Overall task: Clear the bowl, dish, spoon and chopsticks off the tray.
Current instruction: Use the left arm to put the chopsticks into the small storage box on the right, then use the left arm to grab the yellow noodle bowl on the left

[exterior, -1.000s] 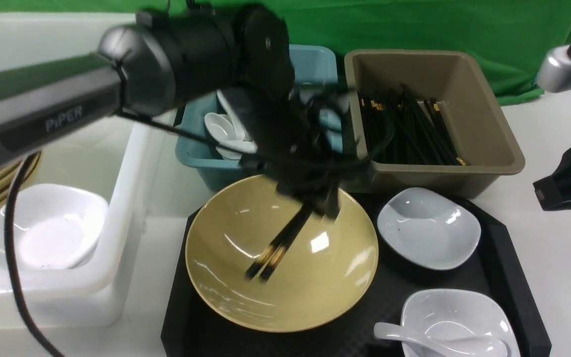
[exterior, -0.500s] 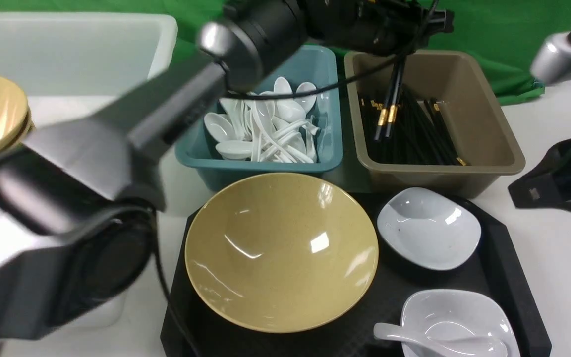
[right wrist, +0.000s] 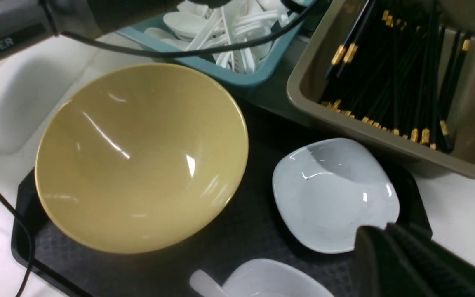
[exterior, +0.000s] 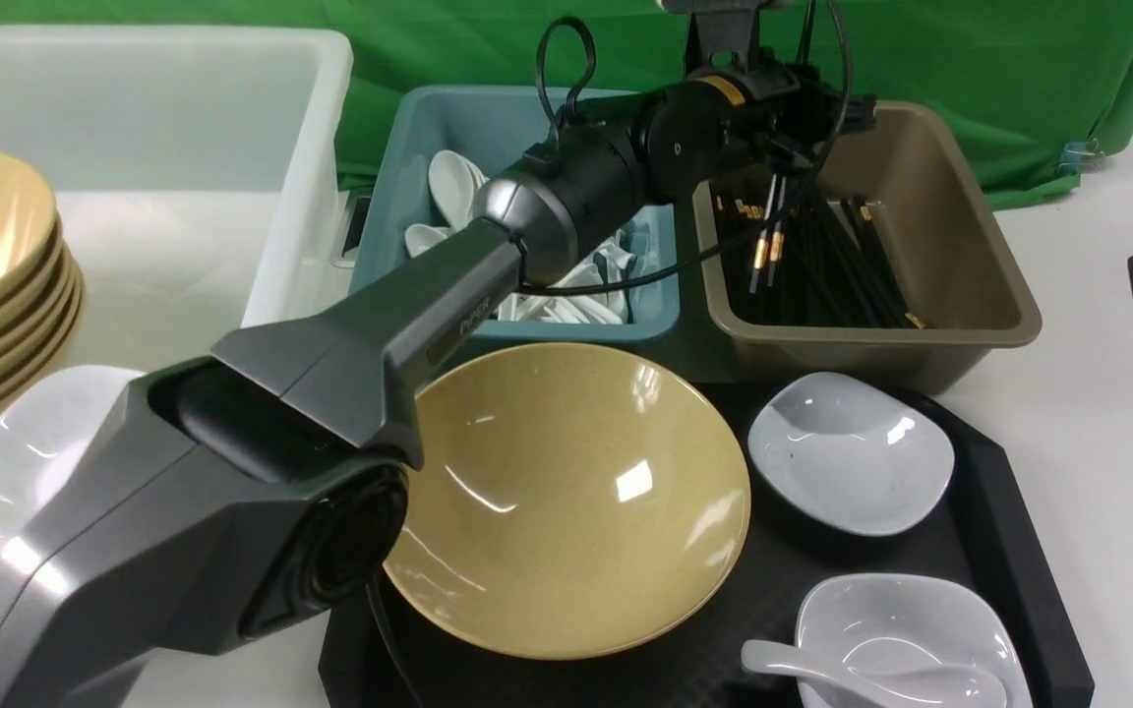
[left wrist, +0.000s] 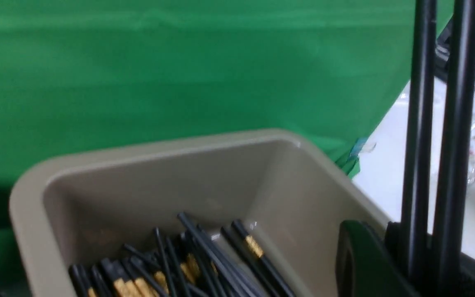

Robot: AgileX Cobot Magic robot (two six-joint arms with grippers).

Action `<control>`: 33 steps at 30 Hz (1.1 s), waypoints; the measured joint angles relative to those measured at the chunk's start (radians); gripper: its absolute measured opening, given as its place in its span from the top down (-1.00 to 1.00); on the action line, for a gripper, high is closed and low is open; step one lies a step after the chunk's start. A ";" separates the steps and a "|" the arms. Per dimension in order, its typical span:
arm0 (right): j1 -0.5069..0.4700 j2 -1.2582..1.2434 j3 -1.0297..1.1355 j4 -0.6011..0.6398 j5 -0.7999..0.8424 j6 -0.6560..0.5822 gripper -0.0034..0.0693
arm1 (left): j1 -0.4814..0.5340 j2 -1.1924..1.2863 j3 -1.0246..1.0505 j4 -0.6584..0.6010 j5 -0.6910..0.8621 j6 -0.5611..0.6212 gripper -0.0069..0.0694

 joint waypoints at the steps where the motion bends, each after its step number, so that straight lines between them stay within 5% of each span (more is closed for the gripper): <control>1: 0.000 0.000 0.000 -0.001 0.000 0.000 0.87 | 0.000 0.001 0.000 0.000 0.008 0.000 0.45; 6: 0.000 0.000 0.001 -0.006 0.000 0.000 0.87 | 0.000 -0.001 -0.004 0.031 0.119 0.004 -0.23; 10: 0.000 0.000 0.011 -0.014 0.000 0.000 0.86 | 0.000 -0.052 -0.036 0.163 0.455 -0.020 -0.52; 12: 0.000 0.000 0.020 -0.018 -0.001 0.000 0.85 | 0.000 -0.117 -0.070 0.272 0.700 -0.022 -0.36; 14: 0.000 0.000 0.032 -0.022 -0.004 0.000 0.85 | 0.000 -0.194 -0.086 0.348 0.880 -0.011 0.09; 15: 0.000 0.000 0.042 -0.023 -0.010 0.000 0.85 | 0.001 -0.240 -0.080 0.362 0.920 -0.007 0.37; 18: 0.000 0.000 0.062 -0.025 -0.033 -0.001 0.85 | 0.010 -0.390 0.005 0.380 0.963 -0.006 0.73; 29: -0.001 0.000 0.069 -0.027 -0.046 -0.002 0.85 | 0.152 -0.837 0.867 0.310 0.980 -0.087 0.82; 33: -0.001 0.000 0.069 -0.027 -0.053 -0.002 0.85 | 0.196 -0.885 1.027 0.323 0.905 -0.081 0.78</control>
